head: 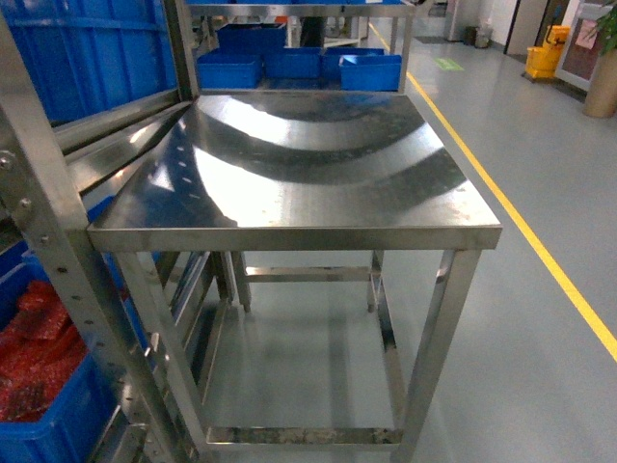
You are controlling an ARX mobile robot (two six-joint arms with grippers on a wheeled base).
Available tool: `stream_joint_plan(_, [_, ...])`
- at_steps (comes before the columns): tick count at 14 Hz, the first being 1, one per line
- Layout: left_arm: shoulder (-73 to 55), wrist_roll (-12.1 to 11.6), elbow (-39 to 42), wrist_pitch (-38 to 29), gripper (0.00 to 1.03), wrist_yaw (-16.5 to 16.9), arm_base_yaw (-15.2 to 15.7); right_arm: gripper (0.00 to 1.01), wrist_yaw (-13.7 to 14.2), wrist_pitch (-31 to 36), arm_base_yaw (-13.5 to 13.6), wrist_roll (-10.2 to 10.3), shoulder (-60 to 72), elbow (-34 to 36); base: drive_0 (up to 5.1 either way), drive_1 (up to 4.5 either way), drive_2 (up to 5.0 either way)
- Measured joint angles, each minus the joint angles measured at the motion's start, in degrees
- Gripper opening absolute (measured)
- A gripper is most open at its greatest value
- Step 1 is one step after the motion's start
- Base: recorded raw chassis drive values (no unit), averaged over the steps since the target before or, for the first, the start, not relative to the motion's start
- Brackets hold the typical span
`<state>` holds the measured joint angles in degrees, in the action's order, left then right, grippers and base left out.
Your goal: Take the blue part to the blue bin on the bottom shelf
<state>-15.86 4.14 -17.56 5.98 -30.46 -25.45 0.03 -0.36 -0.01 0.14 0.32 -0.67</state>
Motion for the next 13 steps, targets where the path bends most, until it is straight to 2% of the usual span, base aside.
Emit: stream_joint_plan(13, [0.11,0.00,0.00,-0.20,0.43,-0.04,0.00,0.98,-0.04,0.22,0.00,0.00,0.00,0.00,-5.0,2.48,2.5])
